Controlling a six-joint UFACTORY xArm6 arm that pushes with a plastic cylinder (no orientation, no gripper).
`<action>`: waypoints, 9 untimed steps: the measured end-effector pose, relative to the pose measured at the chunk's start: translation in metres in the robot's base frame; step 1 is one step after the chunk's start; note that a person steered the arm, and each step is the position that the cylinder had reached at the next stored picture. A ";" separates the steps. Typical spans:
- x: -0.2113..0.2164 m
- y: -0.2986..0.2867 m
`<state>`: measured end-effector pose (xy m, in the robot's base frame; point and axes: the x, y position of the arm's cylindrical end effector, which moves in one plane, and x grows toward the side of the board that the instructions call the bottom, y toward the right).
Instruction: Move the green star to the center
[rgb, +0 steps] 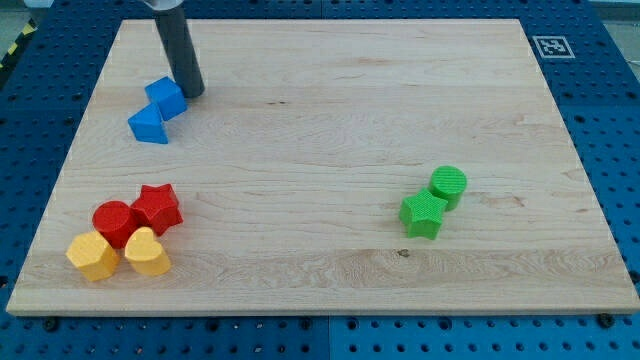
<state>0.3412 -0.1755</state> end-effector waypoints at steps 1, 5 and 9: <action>0.000 0.022; 0.120 0.366; 0.233 0.372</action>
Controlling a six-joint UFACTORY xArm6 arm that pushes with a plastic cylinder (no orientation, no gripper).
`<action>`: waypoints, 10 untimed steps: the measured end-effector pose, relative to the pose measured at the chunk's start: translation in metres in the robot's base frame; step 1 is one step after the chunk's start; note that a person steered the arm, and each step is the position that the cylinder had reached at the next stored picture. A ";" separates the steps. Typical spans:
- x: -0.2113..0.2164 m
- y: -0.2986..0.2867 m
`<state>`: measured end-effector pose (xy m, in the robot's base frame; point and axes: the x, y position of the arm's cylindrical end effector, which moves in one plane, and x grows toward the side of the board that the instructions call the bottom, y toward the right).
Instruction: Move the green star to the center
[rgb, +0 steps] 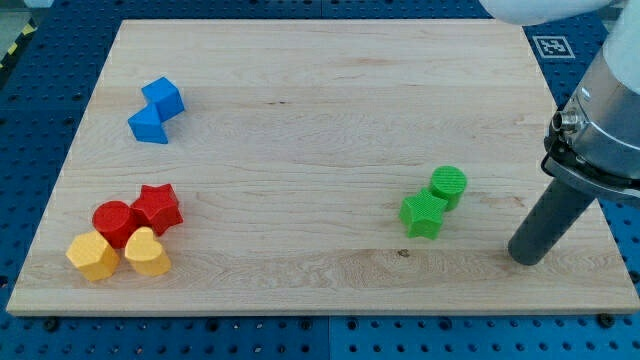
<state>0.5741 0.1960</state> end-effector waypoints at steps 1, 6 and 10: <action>0.000 -0.035; -0.056 -0.134; -0.077 -0.116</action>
<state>0.4968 0.0797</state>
